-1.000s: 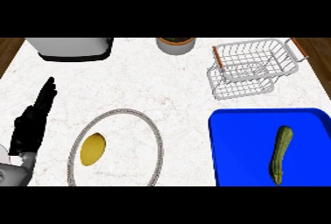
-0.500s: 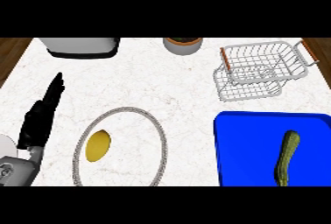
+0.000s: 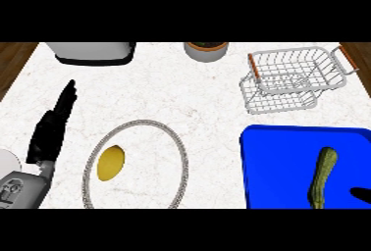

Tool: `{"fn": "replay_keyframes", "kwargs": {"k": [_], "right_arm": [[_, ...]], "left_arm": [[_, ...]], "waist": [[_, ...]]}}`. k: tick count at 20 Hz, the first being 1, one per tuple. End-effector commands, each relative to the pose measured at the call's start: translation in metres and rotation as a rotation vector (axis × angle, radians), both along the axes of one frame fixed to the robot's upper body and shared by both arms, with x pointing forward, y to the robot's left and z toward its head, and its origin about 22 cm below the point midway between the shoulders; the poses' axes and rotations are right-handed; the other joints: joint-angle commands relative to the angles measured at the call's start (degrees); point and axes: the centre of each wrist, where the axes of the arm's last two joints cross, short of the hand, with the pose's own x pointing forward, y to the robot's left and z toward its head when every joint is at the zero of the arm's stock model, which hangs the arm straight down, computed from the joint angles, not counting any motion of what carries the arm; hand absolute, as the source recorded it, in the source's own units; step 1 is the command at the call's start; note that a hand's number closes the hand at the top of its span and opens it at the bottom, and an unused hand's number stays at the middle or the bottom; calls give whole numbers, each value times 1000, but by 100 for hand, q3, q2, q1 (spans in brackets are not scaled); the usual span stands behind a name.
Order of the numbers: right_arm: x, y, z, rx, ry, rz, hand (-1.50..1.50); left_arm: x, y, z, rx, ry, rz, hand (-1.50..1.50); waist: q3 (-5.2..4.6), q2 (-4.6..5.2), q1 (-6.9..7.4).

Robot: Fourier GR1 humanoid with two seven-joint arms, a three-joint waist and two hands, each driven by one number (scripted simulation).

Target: Pick the squash from the tray and place it in the tiered basket

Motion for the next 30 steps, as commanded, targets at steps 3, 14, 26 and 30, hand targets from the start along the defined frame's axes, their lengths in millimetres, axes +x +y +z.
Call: {"fn": "replay_keyframes", "kwargs": {"k": [3, 14, 26, 30], "right_arm": [[21, 11, -5, 92, 170, -71, -150], [40, 17, -14, 12, 245, -32, -150], [45, 36, -31, -33, 279, -30, -150], [43, 49, -59, -9, 291, -31, -150]], "left_arm": [[10, 12, 13, 9, -7, 3, 0], [6, 1, 0, 7, -5, 13, 0], [-5, 4, 3, 8, 9, -6, 0], [-9, 0, -7, -7, 19, 8, 0]], "waist": [[3, -11, -39], [2, -20, -75], [0, -32, -42], [3, -35, -54]]}}
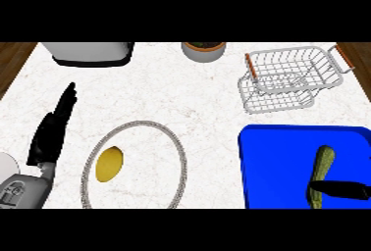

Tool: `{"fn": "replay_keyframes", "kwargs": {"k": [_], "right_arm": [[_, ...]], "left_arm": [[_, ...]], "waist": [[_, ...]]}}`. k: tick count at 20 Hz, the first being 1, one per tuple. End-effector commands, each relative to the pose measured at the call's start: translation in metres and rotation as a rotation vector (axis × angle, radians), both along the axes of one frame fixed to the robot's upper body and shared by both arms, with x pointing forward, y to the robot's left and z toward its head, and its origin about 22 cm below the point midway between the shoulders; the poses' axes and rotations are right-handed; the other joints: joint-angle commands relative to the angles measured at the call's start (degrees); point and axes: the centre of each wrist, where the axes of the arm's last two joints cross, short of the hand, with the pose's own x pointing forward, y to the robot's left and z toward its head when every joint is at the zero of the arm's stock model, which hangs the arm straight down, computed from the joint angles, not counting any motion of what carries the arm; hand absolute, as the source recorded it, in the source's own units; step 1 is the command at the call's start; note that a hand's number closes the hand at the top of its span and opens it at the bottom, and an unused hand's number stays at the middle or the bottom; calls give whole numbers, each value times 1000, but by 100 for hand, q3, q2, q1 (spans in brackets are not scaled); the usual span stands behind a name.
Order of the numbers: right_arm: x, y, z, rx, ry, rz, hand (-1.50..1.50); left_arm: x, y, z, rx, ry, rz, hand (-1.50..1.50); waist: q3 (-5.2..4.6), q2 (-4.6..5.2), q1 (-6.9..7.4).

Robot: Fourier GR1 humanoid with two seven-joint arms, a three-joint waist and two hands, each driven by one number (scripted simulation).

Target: Pick the squash from the tray and place it in the tiered basket

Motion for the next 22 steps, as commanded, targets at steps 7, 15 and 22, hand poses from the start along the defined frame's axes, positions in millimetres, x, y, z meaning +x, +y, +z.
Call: {"fn": "replay_keyframes", "kwargs": {"k": [7, 15, 22], "right_arm": [[20, 1, -6, 76, 137, -182, -150], [22, 10, -41, 118, 146, -163, -150], [47, 0, -51, 156, 156, -150, -150]], "left_arm": [[-6, -2, 3, -9, -2, -6, 0], [2, 2, 21, -1, 1, 13, 0], [-13, -5, -1, 5, -2, -7, 0]], "waist": [[5, -8, 11], [12, -11, 0], [14, -5, 34]]}}
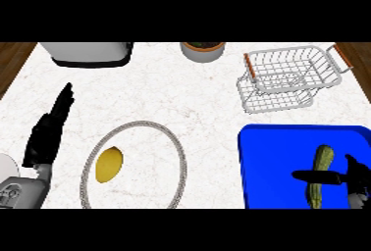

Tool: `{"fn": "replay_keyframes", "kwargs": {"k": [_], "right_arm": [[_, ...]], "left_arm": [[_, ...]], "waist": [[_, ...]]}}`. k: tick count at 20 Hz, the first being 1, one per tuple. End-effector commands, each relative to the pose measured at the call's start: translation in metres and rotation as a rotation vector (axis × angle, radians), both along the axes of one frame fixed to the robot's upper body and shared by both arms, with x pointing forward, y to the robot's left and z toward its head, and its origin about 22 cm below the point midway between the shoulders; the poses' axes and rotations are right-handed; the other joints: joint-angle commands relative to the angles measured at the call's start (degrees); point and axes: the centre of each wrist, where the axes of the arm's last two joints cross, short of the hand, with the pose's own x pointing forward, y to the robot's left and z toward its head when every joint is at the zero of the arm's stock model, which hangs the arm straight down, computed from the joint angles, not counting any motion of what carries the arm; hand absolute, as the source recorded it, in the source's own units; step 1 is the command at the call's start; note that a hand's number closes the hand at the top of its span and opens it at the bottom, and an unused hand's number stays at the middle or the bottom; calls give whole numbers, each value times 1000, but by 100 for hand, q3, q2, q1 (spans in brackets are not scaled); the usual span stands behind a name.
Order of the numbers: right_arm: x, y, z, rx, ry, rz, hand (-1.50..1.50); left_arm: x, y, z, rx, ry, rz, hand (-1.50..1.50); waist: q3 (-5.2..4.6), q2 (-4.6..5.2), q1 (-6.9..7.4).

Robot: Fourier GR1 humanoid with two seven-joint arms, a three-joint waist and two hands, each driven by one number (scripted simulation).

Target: Pick the squash from the tray and place it in the tiered basket

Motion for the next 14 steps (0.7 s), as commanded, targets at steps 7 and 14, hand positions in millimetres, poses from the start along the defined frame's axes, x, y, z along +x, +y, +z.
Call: {"fn": "replay_keyframes", "kwargs": {"k": [7, 14], "right_arm": [[19, 15, -4, 99, 160, 157, 150], [19, 8, -3, 56, 92, 82, 150]], "left_arm": [[-1, -7, -13, -8, -16, -5, 0], [1, 5, 3, -8, 4, 18, 0]], "waist": [[-1, 5, 7], [-1, -11, -44]]}}
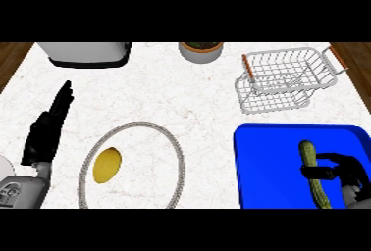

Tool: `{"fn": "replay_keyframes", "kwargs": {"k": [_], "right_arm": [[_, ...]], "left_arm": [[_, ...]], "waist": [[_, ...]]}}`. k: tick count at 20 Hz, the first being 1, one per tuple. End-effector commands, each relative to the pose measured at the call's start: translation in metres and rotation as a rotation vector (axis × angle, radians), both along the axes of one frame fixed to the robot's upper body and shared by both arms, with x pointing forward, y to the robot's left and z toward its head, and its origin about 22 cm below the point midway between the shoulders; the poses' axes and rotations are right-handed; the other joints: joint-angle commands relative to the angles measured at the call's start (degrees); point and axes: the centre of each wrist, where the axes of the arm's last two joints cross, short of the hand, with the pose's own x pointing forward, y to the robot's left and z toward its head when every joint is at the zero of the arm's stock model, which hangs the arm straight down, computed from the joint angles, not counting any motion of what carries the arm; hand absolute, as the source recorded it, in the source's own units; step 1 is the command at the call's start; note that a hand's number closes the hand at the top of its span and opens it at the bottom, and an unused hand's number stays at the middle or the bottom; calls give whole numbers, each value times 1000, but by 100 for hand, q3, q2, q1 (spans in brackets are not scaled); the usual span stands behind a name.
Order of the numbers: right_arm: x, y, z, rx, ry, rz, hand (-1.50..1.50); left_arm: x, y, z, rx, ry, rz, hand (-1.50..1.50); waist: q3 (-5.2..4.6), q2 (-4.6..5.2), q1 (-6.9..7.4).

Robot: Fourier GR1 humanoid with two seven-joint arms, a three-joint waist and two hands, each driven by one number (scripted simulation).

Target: Pick the squash from the tray and place it in the tiered basket

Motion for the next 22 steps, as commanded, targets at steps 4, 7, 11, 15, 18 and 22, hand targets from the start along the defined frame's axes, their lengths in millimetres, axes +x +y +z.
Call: {"fn": "replay_keyframes", "kwargs": {"k": [4, 7, 11, 15, 18, 22], "right_arm": [[4, 13, 6, 86, -59, -111, 150], [7, 109, 21, -13, -184, 500, 150], [-3, 180, 42, -115, -332, 1013, 150], [-12, 266, 79, -108, -569, 1103, 150], [-14, 298, 108, -91, -716, 1030, 150], [-13, 300, 147, -212, -926, 944, 150]], "left_arm": [[-5, 5, -10, 12, 4, 7, 0], [-1, -10, -4, 4, 1, -58, 0], [7, -30, -1, 6, -11, -137, 0], [12, -16, -4, 11, 11, -60, 0], [-4, -13, -19, -1, 7, -25, 0], [1, 0, -8, 14, 20, -5, 0]], "waist": [[97, 35, -12], [77, 54, 428], [55, 89, 871], [78, 36, 342], [88, 7, 166], [93, -12, 26]]}}
